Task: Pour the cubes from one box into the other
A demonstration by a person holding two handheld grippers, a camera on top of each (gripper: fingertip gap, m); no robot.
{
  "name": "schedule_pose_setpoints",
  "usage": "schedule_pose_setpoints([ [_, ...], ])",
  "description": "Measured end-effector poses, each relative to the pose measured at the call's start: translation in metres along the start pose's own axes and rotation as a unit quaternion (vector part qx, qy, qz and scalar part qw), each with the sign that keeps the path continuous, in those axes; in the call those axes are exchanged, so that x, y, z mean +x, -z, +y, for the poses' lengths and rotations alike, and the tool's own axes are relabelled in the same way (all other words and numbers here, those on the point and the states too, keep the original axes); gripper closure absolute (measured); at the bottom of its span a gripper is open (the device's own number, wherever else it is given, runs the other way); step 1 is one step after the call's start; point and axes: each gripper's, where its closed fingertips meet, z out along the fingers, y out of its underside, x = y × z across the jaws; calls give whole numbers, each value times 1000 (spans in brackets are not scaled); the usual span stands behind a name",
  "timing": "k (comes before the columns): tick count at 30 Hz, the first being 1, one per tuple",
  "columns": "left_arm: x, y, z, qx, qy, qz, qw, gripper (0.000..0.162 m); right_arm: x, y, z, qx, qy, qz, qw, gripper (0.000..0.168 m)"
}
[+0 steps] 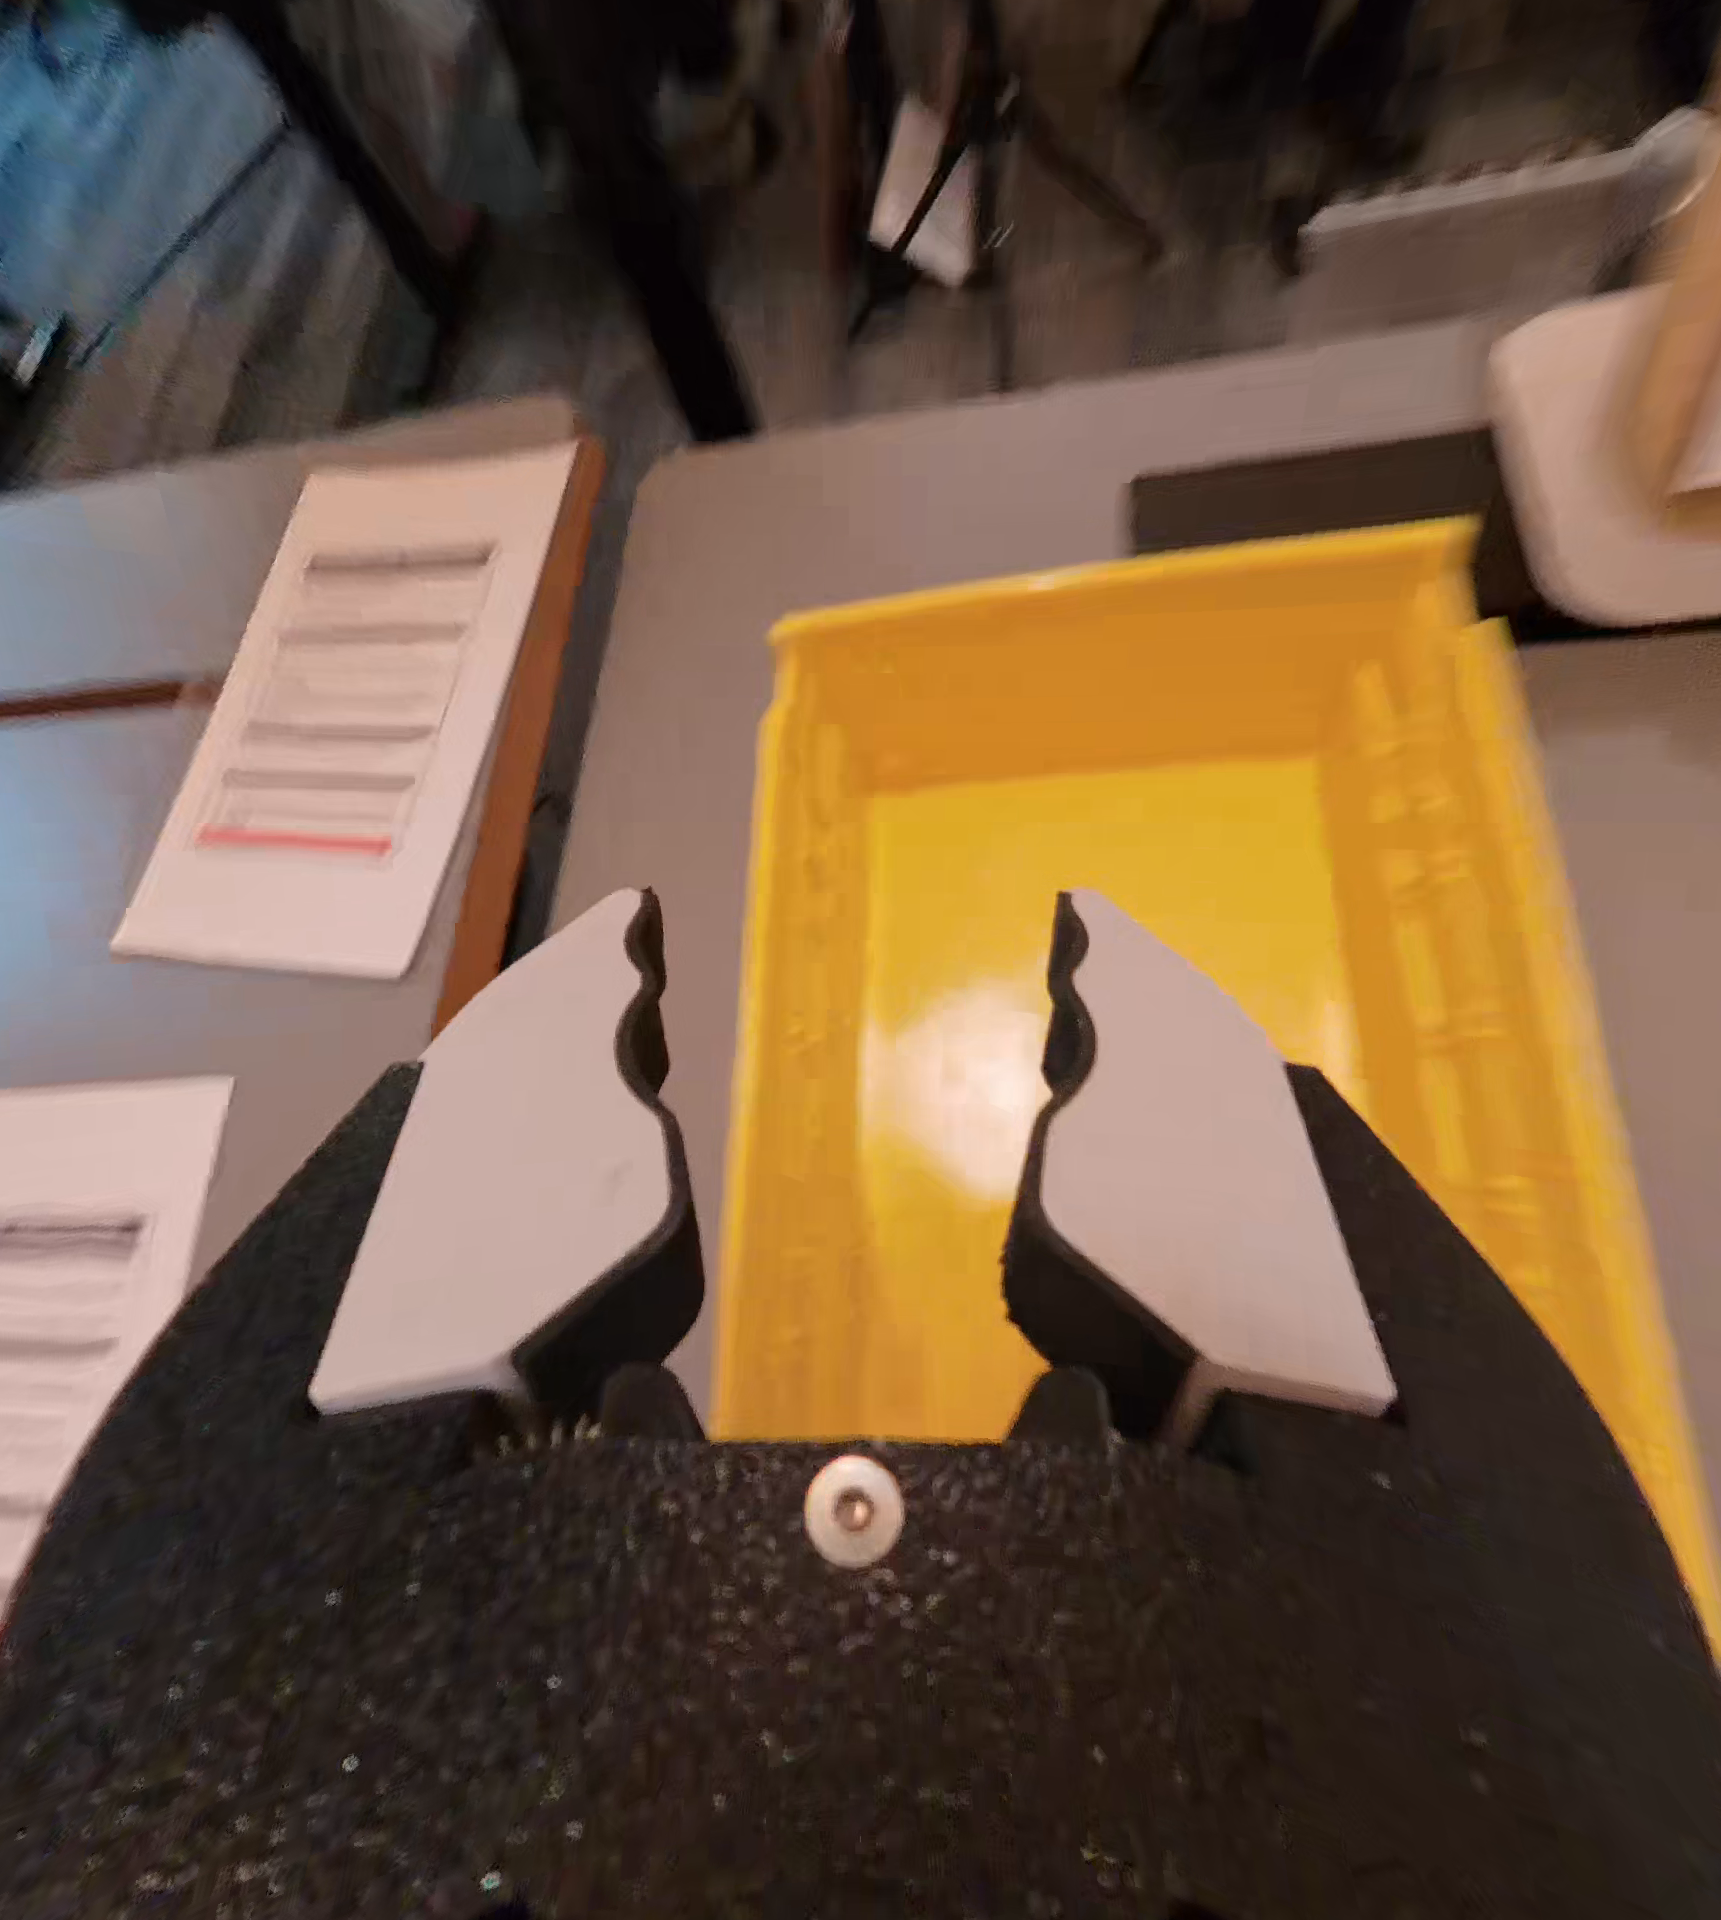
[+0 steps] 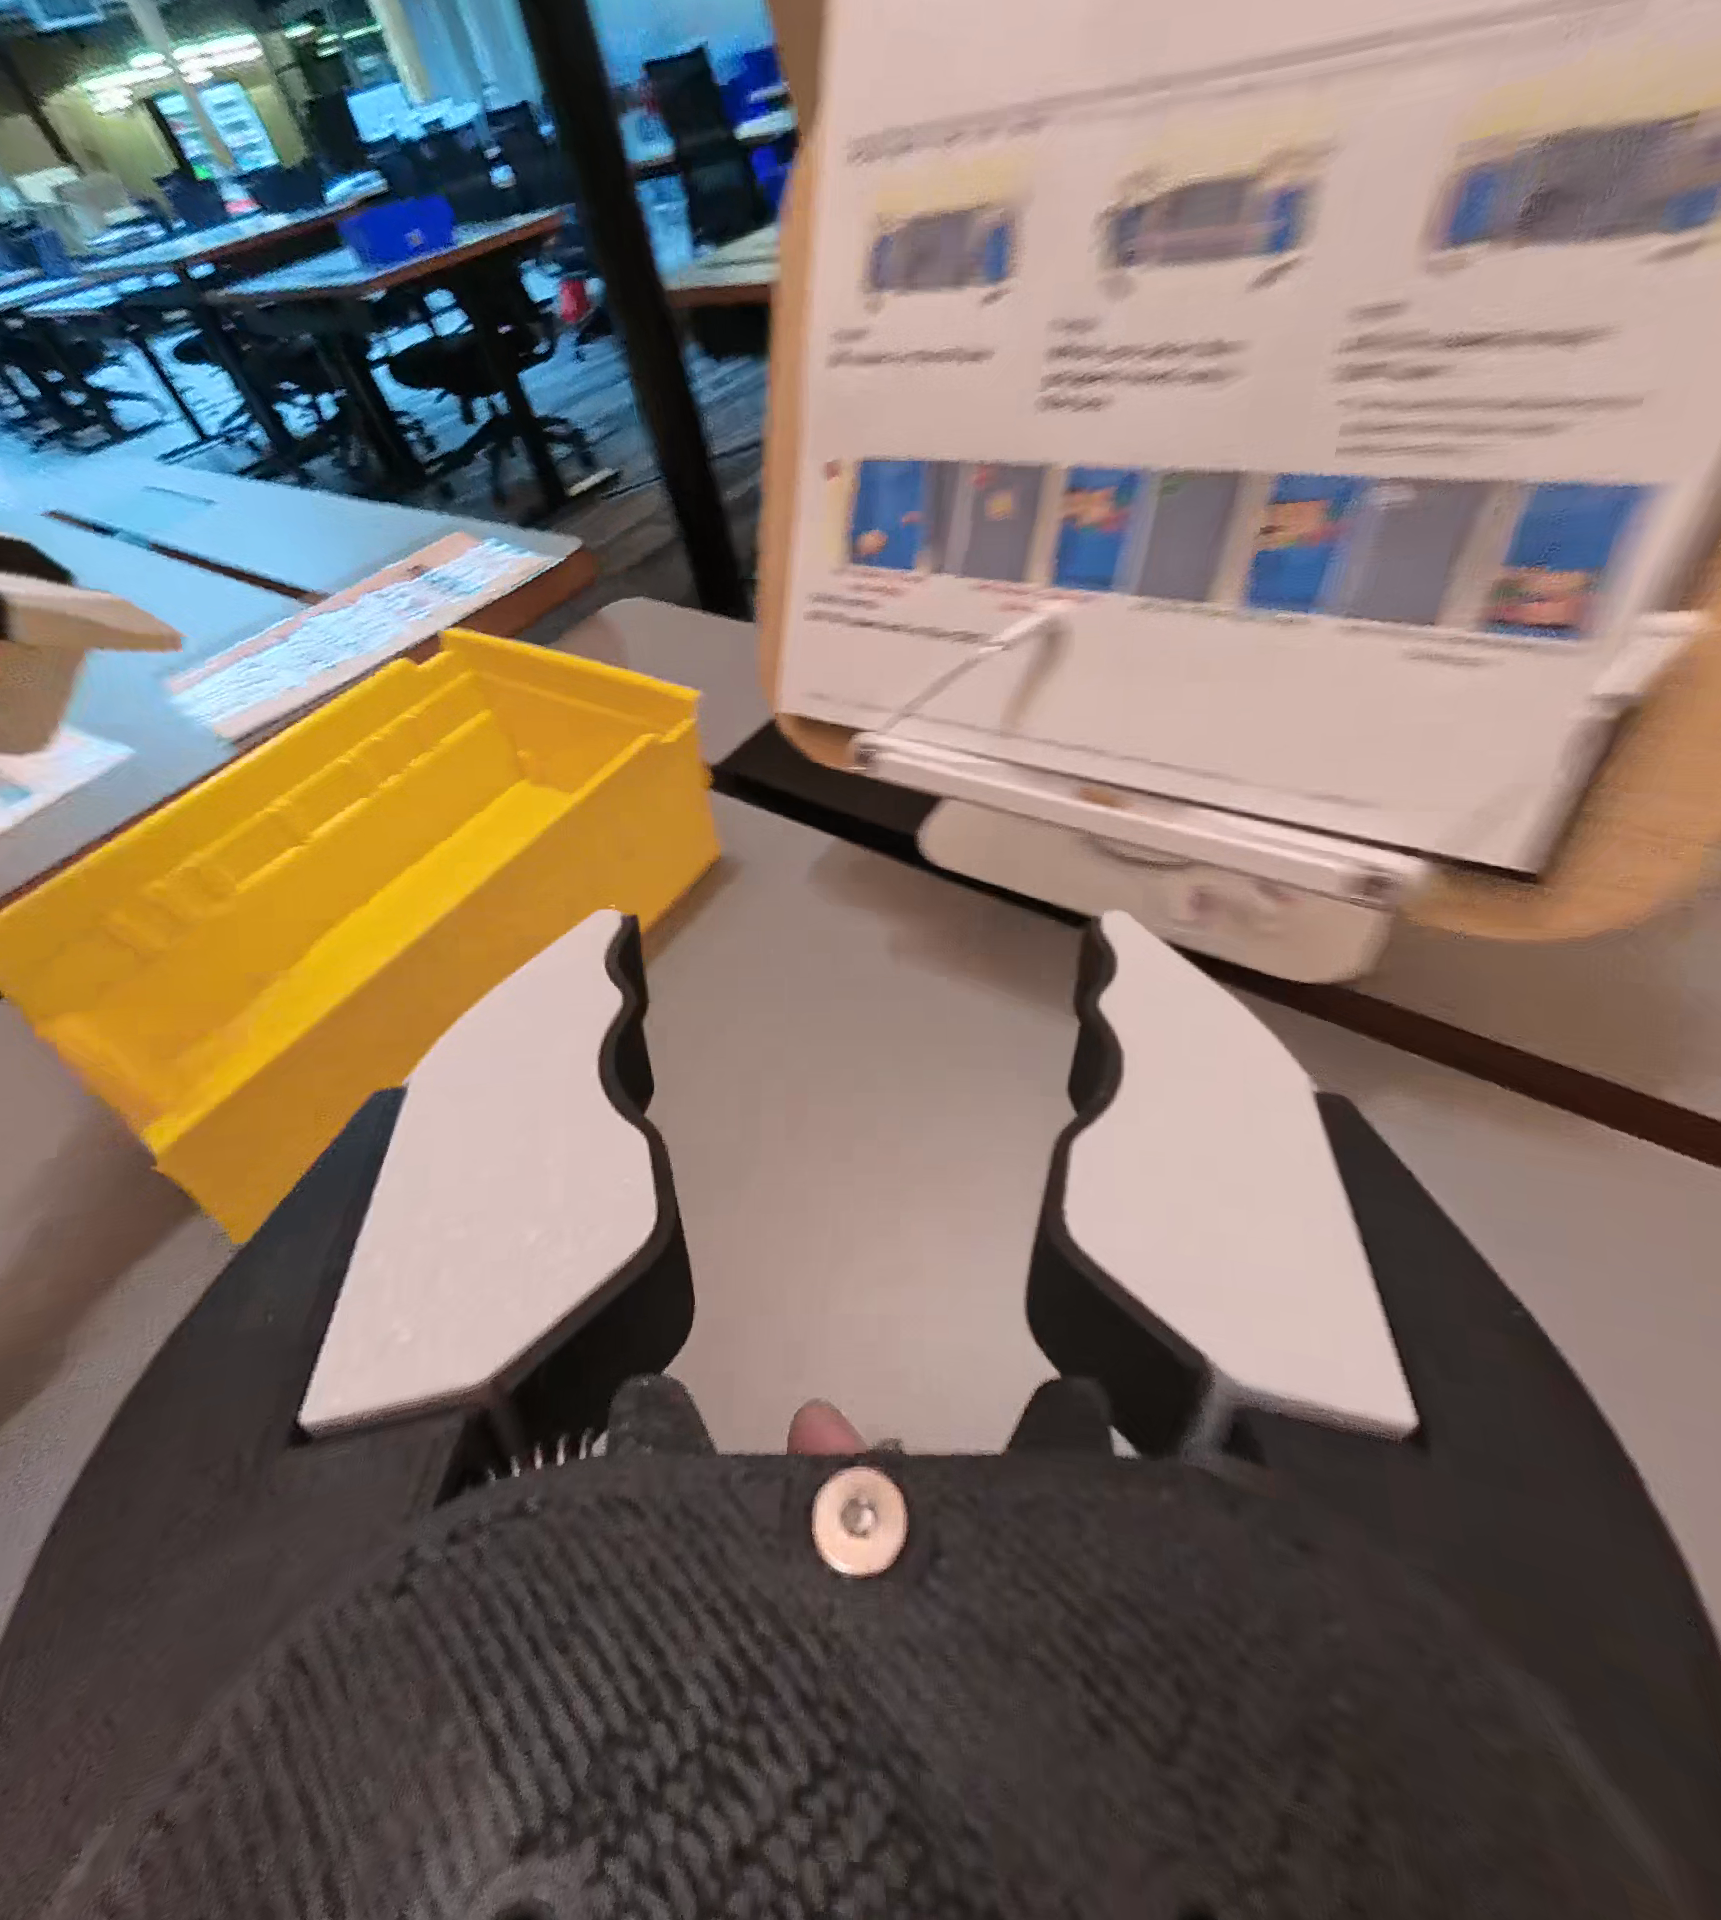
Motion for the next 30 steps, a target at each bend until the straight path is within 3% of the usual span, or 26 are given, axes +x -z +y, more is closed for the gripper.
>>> schedule_pose_setpoints([
  [3, 86, 29, -34, 67, -19, 99, 993, 91, 61, 64, -4, 28, -12, 61, 998, 87],
  [6, 192, 50, -46, 100, -37, 215, 971, 91, 127, 134, 2, 53, -29, 144, 988, 86],
  [11, 363, 74, -31, 103, -57, 352, 929, 87, 233, 248, 41, 68, -49, 279, 957, 90],
  [16, 508, 104, -6, 80, -70, 446, 888, 78, 295, 334, 78, 79, -102, 355, 926, 94],
  [18, 556, 116, 4, 66, -85, 474, 874, 77, 313, 350, 88, 78, -88, 370, 921, 95],
  [22, 619, 124, 13, 58, -96, 468, 876, 77, 337, 349, 119, 14, -74, 370, 926, 94],
  [25, 648, 131, 17, 50, -90, 477, 873, 77, 357, 353, 135, 6, -73, 411, 909, 98],
  [30, 676, 122, 20, 34, -88, 458, 884, 80, 364, 332, 149, 16, -112, 361, 926, 112],
])
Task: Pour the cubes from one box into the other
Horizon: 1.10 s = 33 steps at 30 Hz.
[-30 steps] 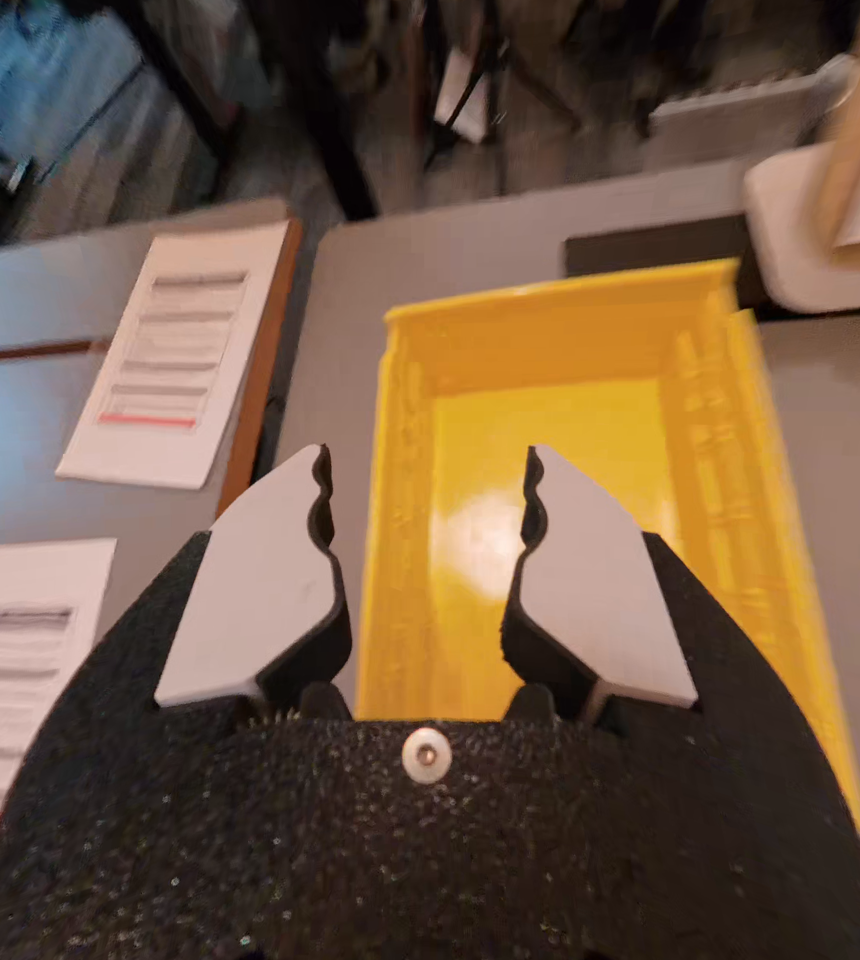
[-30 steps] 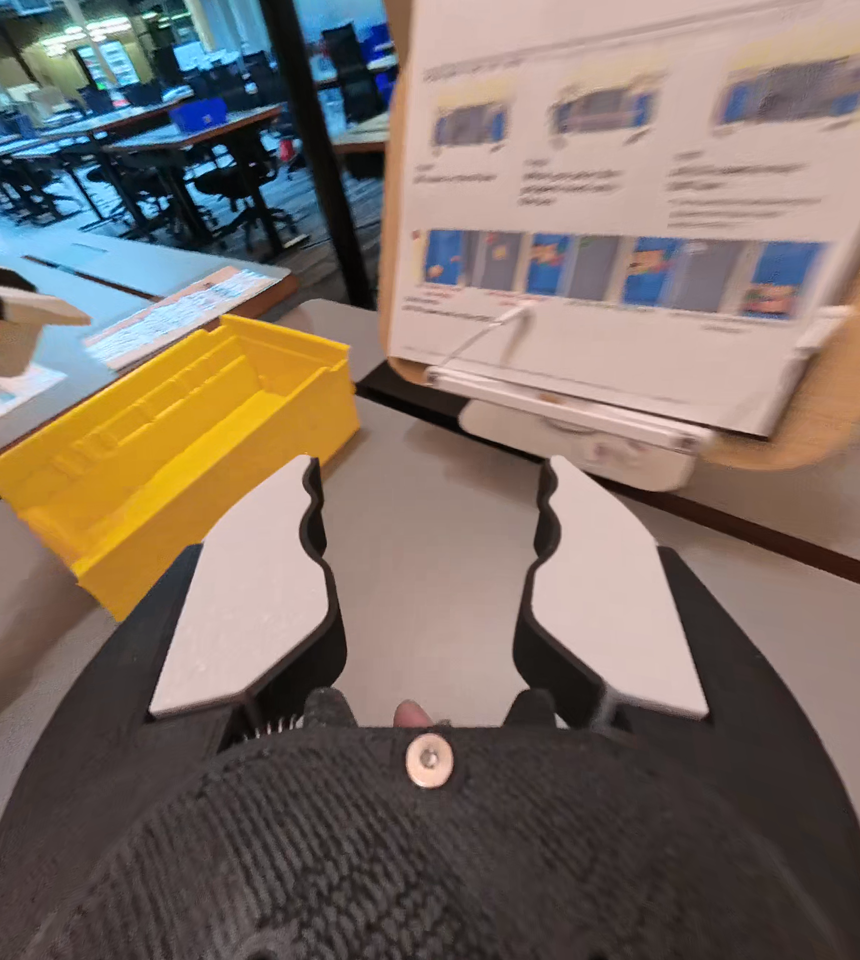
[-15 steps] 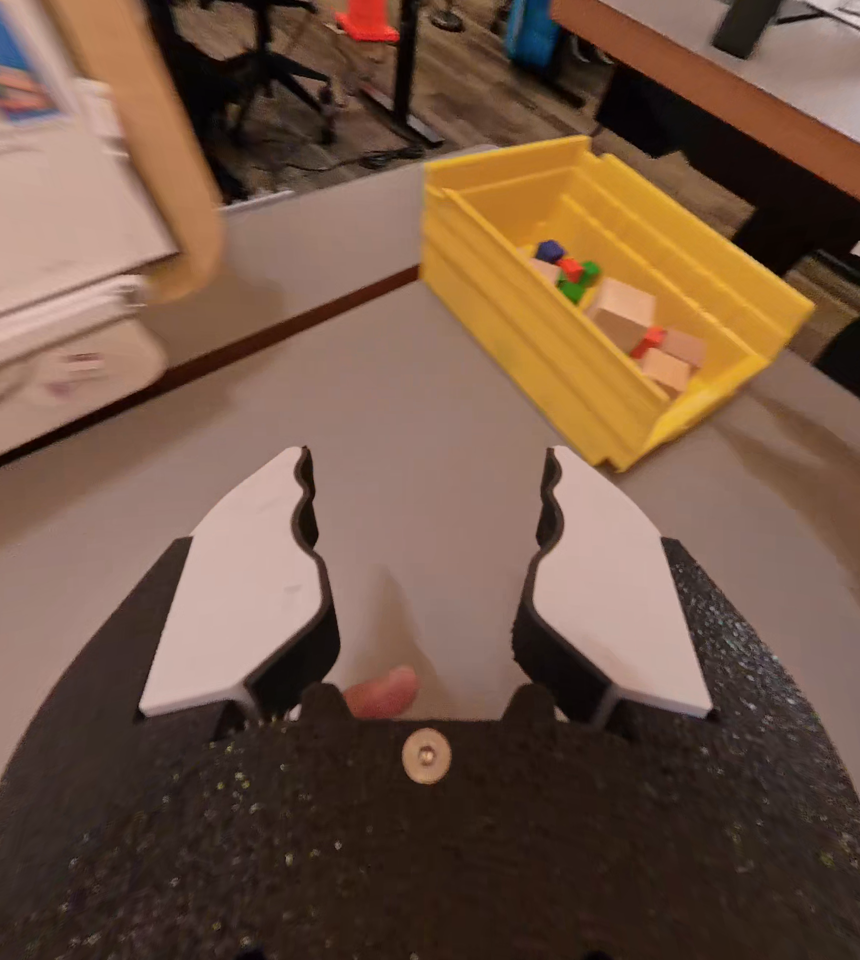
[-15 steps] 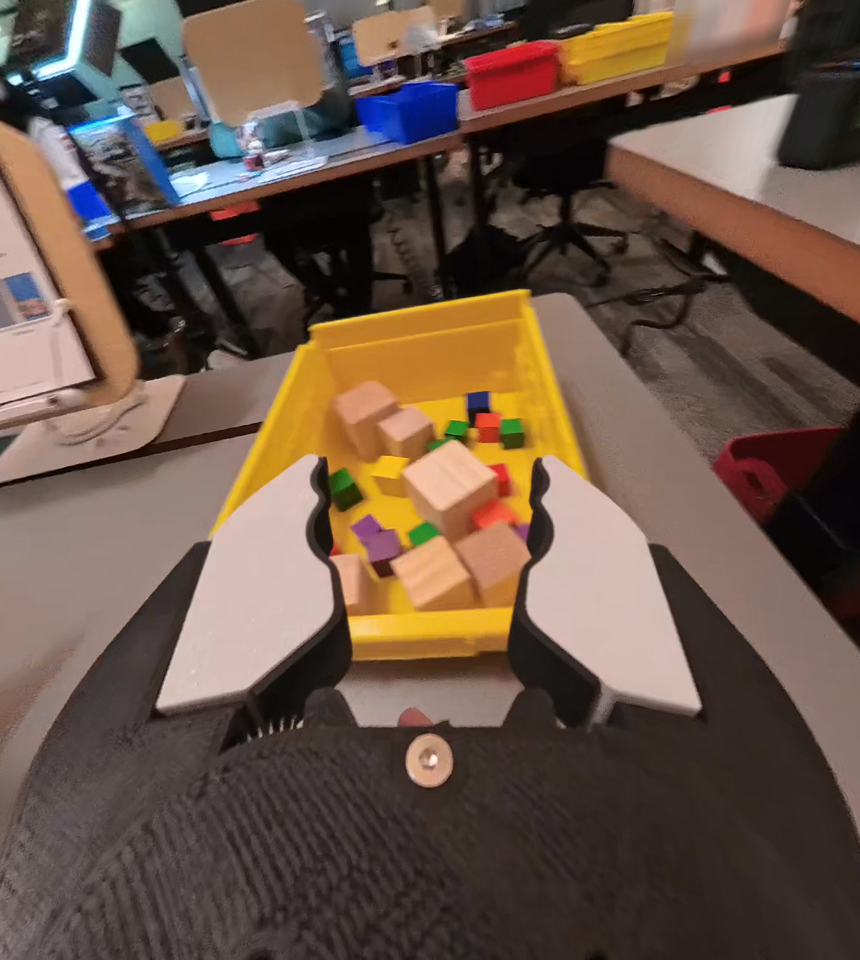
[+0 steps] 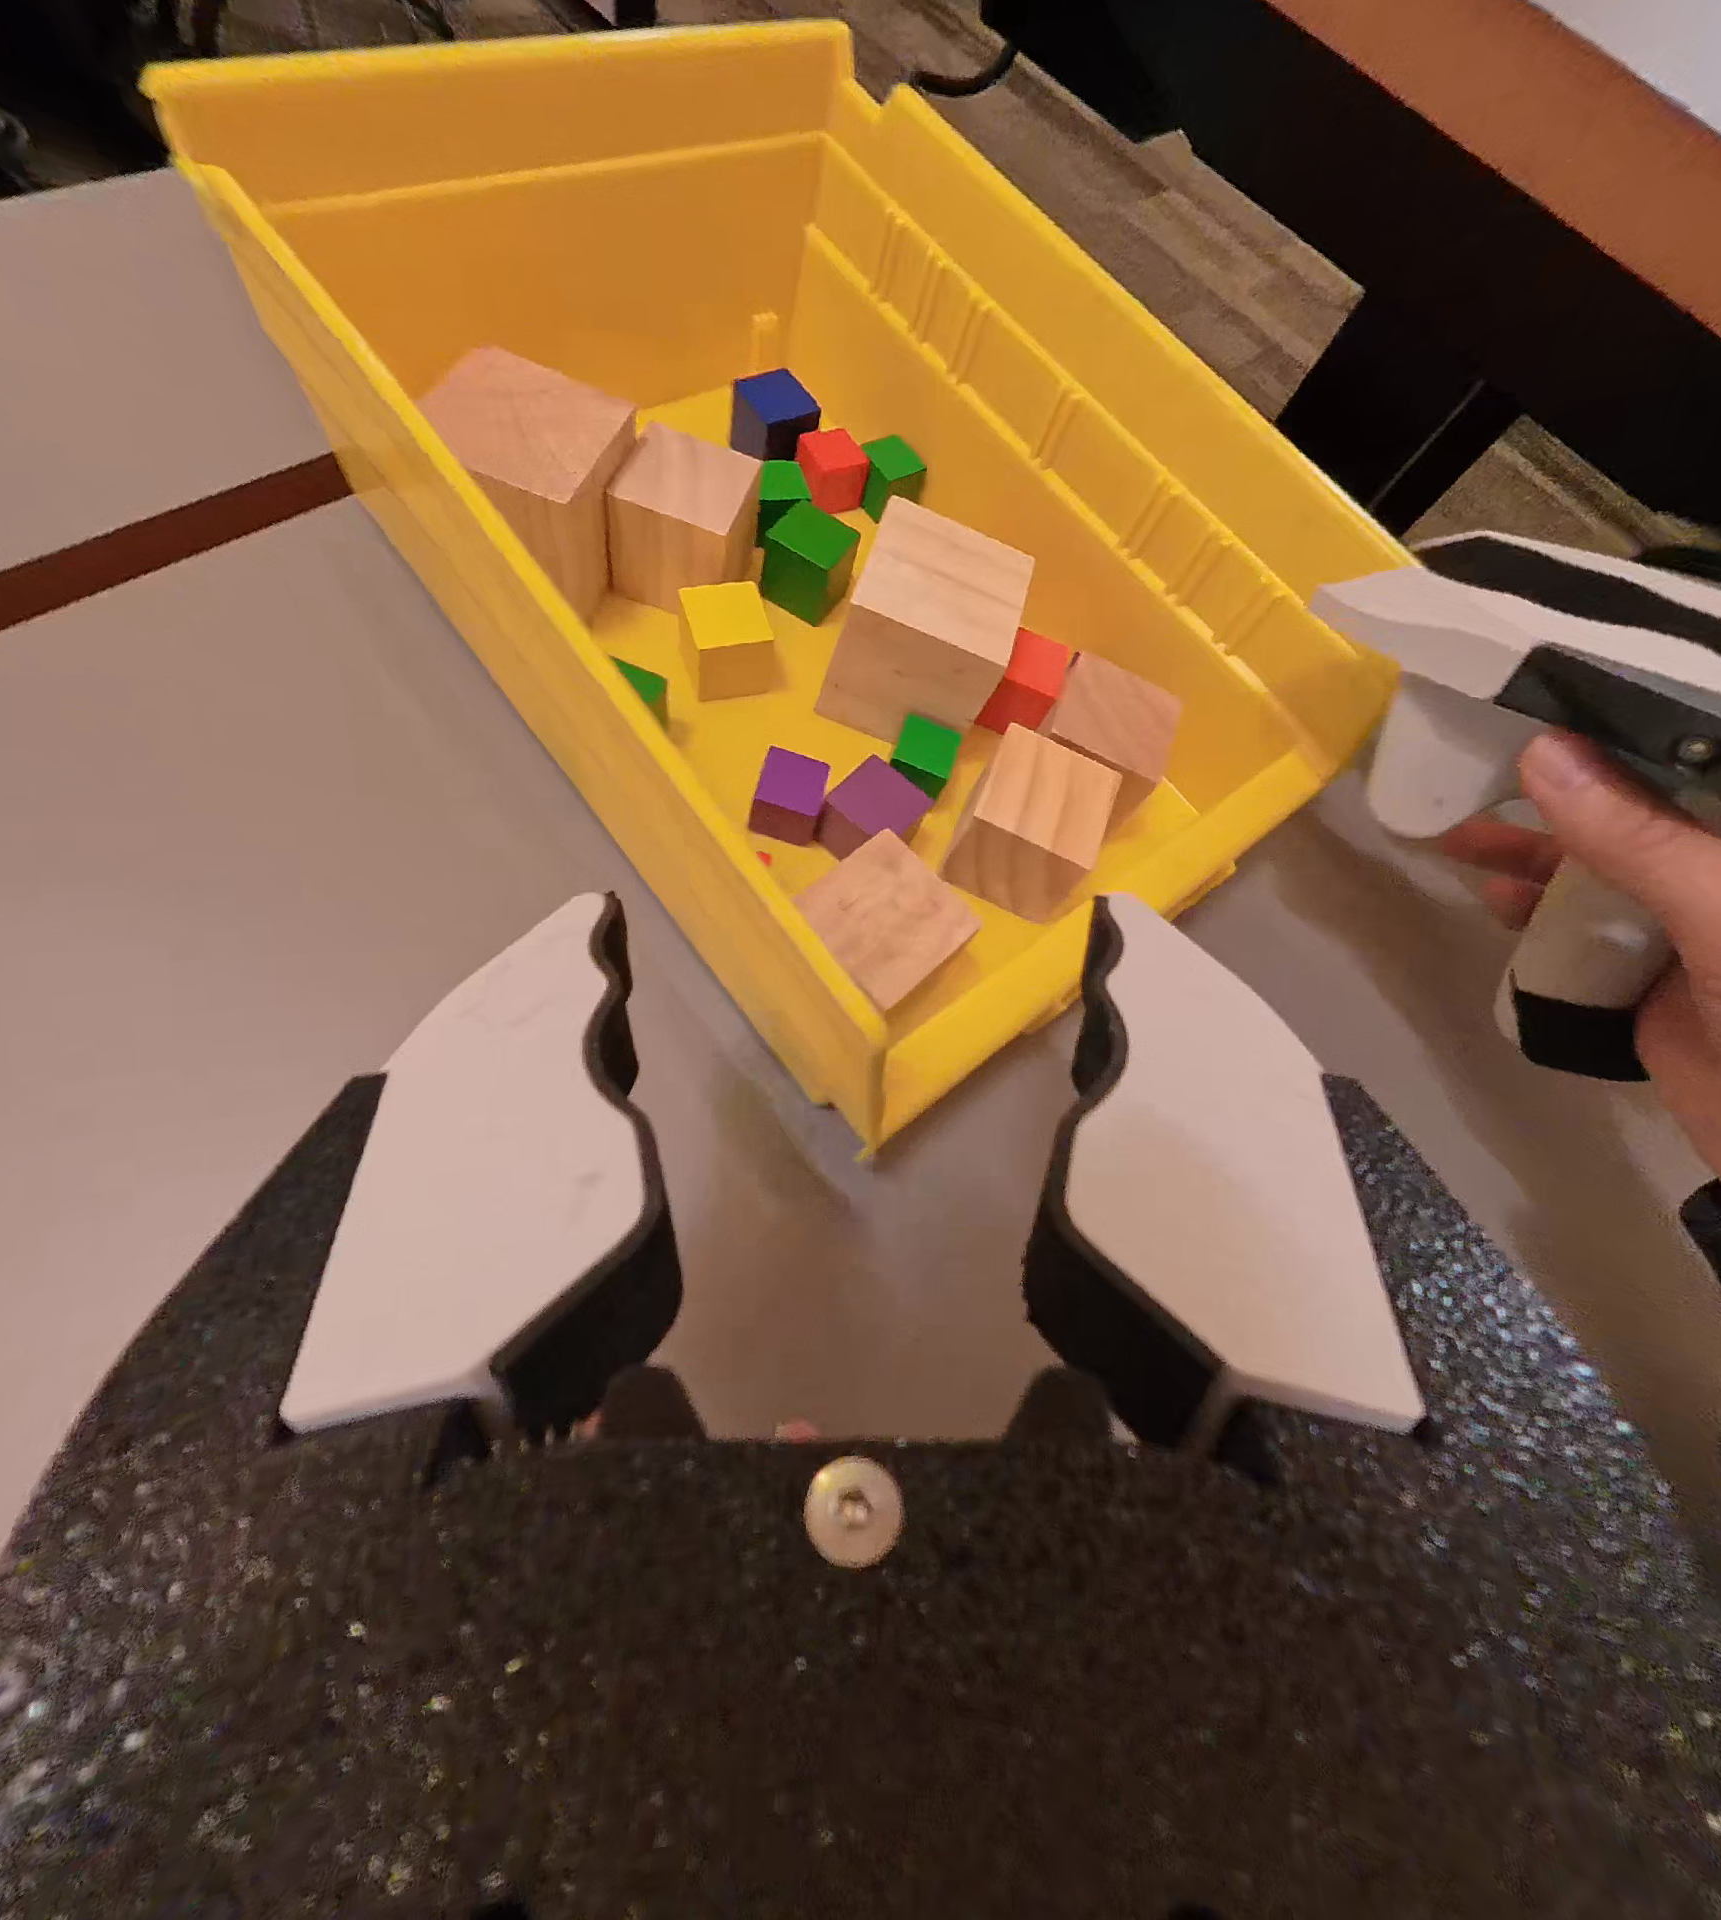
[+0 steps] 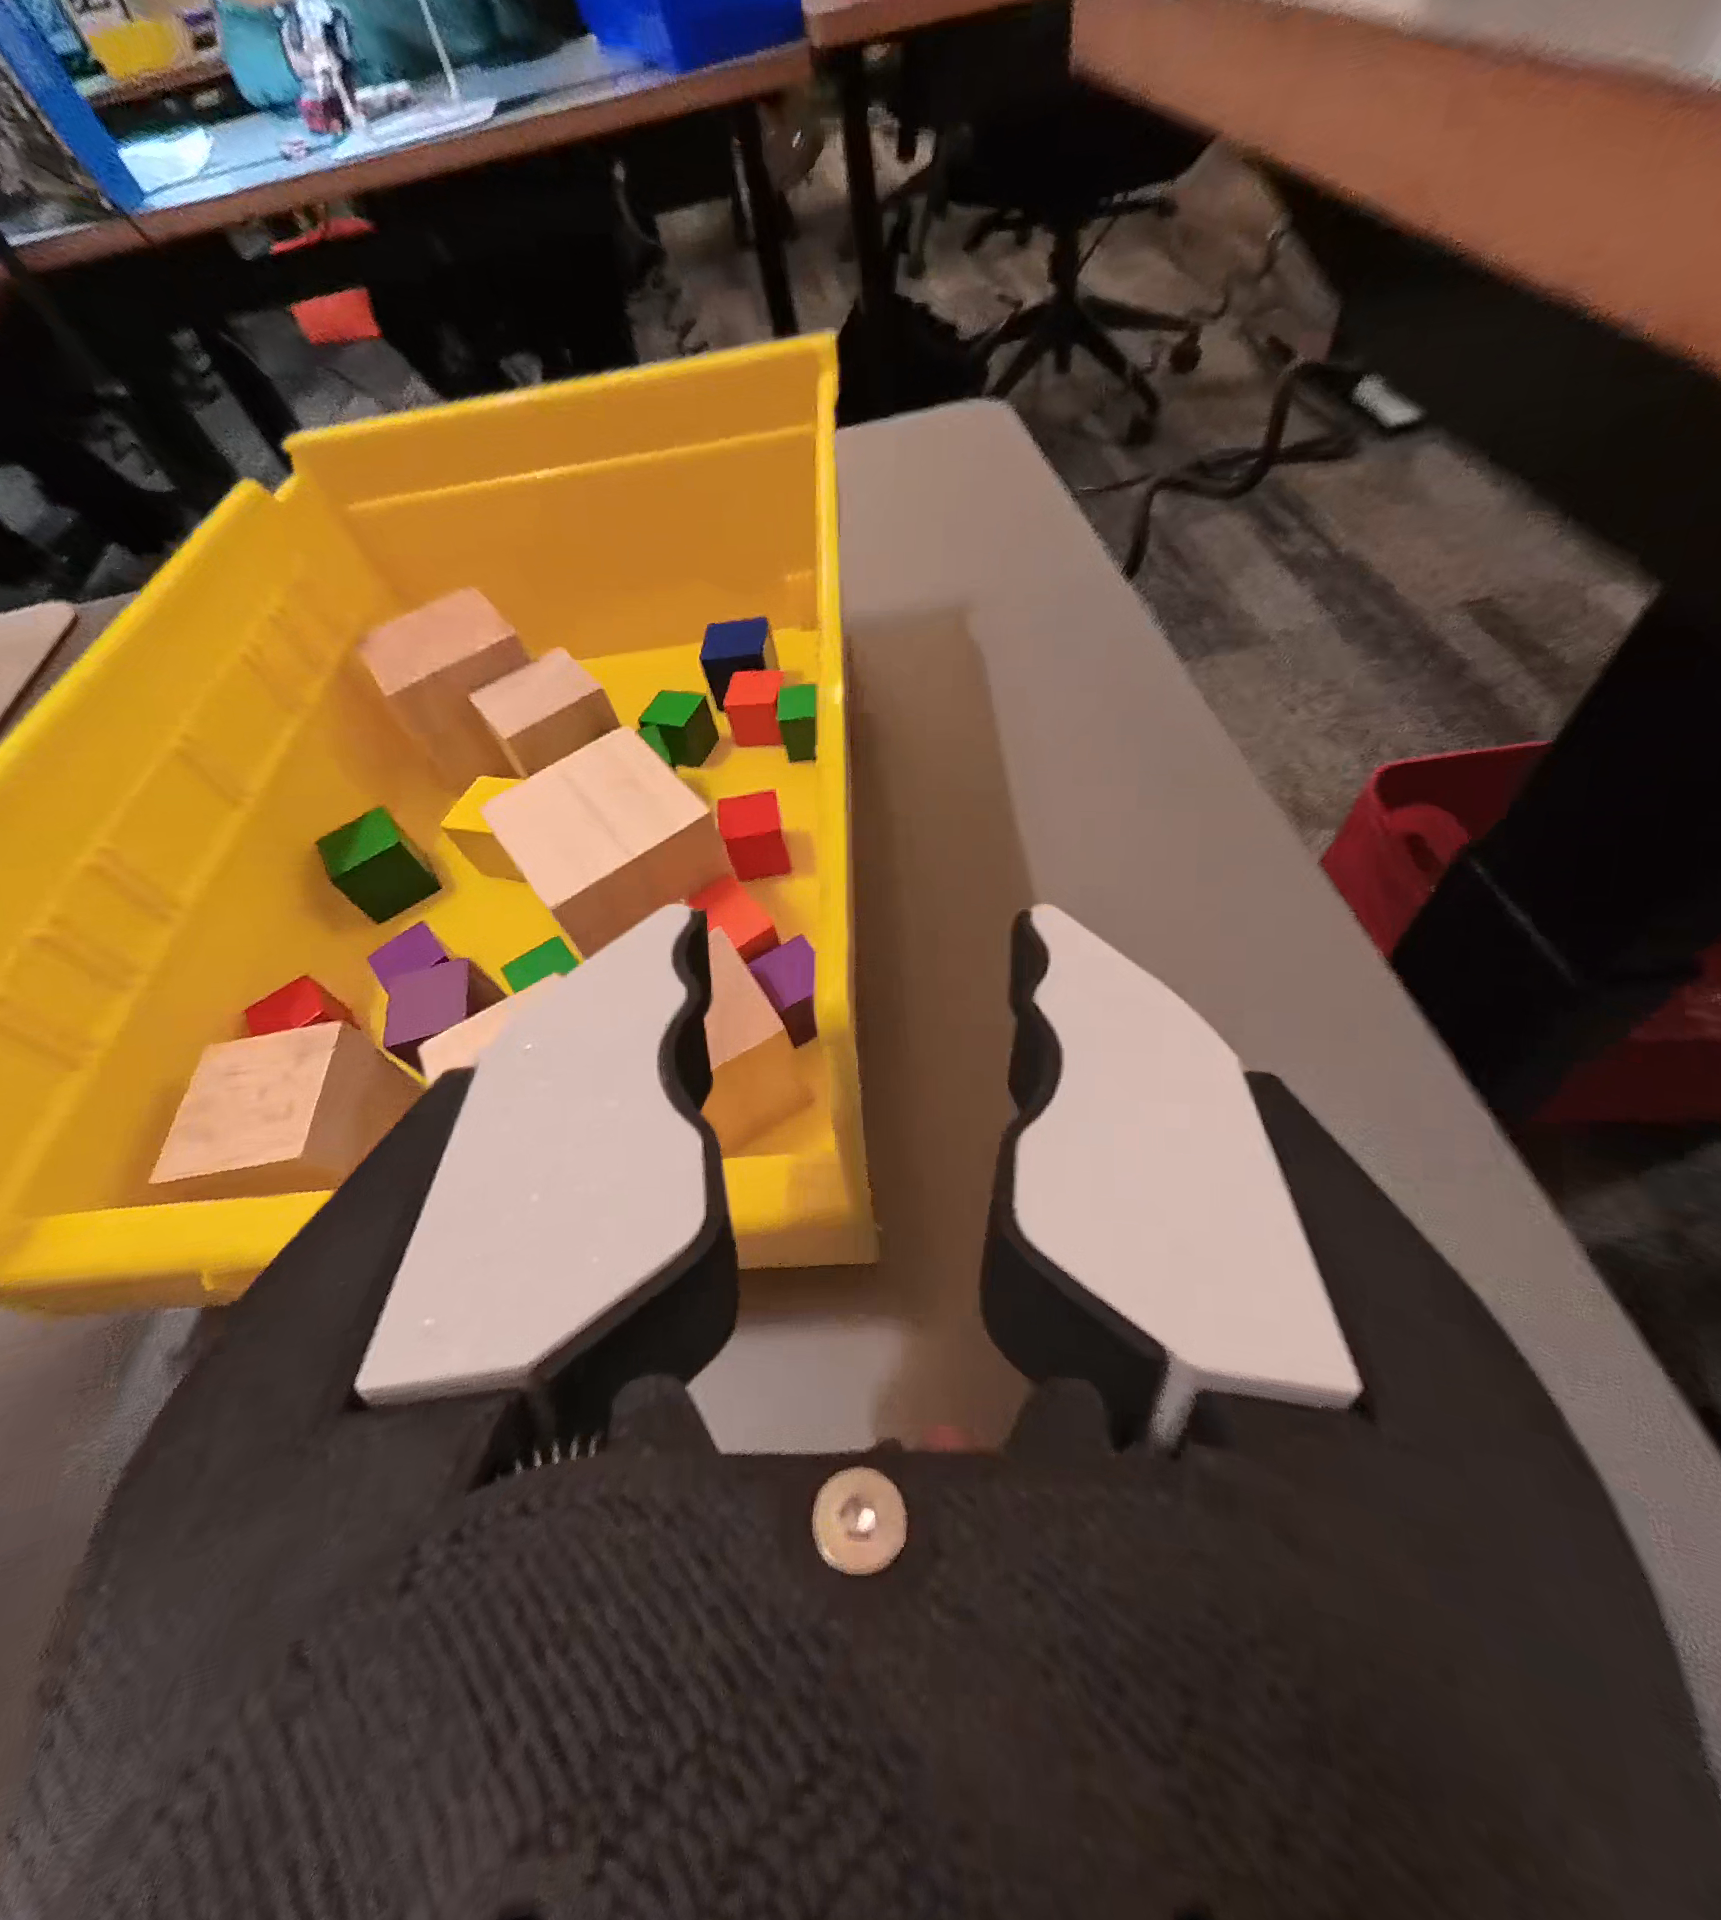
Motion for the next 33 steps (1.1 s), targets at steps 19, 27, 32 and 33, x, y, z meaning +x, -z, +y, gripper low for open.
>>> schedule_pose_setpoints([
  [19, -31, -33, 6, -2, -100, -131, 986, 135, -10, -27, -5, -12, 42, -8, 999, 163],
  [27, -48, -27, 4, 22, -66, -145, 987, 148, -24, -23, 0, -16, 48, 10, 999, 164],
  [32, -61, -20, 5, 24, -70, -163, 984, 152, -39, -16, 4, -7, 29, 9, 1000, 163],
  [33, -63, -18, 6, 23, -72, -168, 983, 153, -42, -15, 5, -6, 30, 11, 999, 163],
])
